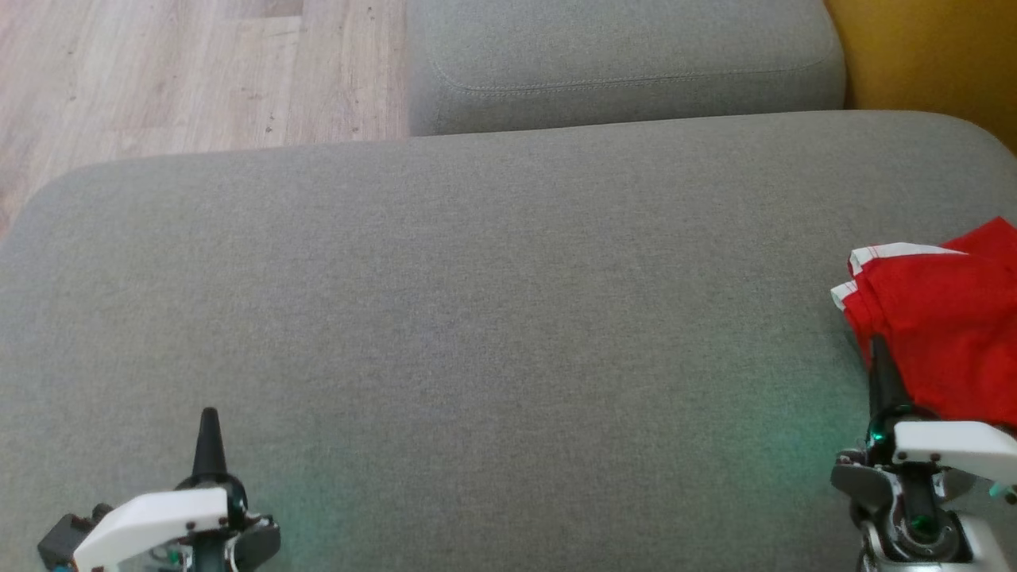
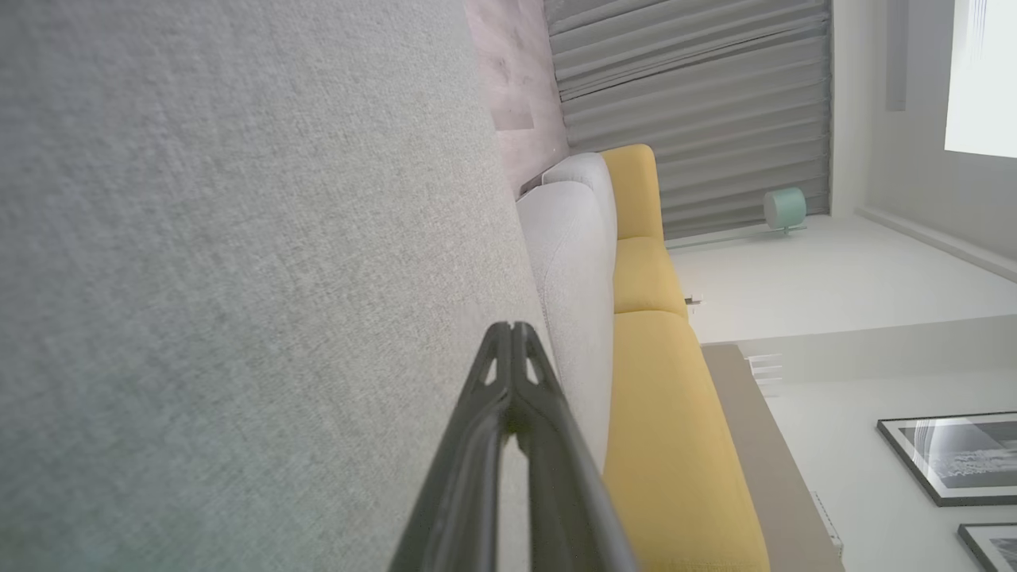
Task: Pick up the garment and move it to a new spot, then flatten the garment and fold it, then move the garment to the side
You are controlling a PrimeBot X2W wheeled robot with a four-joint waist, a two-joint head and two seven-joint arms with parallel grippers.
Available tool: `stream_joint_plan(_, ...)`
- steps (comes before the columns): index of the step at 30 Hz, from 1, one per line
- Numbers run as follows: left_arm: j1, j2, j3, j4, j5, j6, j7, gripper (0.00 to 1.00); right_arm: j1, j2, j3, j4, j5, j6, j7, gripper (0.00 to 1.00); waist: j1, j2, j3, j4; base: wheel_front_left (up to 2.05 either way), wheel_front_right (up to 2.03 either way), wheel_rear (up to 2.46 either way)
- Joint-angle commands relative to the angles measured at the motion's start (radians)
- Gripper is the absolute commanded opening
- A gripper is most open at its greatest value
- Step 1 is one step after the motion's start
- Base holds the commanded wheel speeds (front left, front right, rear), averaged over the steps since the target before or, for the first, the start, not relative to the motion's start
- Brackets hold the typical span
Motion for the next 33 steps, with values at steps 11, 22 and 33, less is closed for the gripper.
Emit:
stream_joint_plan(11,-0.062,0.005,0.06,-0.056,-0.124,-0.018,0.034,0.0,-0.018,-0.003,-0.004,-0.081,0.132,-0.001,0.038,0.0,0.0,0.0,0.001,-0.001,0.0,0.0,0.0)
stream_joint_plan(22,-0.07,0.005,0.073,-0.069,-0.197,-0.025,0.054,0.0,-0.016,-0.003,-0.017,-0.105,0.209,-0.001,0.058,0.0,0.0,0.0,0.002,-0.001,0.0,0.0,0.0)
stream_joint_plan(33,-0.07,0.005,0.073,-0.069,-0.197,-0.025,0.054,0.0,-0.016,-0.003,-0.017,-0.105,0.209,-0.001,0.058,0.0,0.0,0.0,0.002,-0.001,0.0,0.0,0.0)
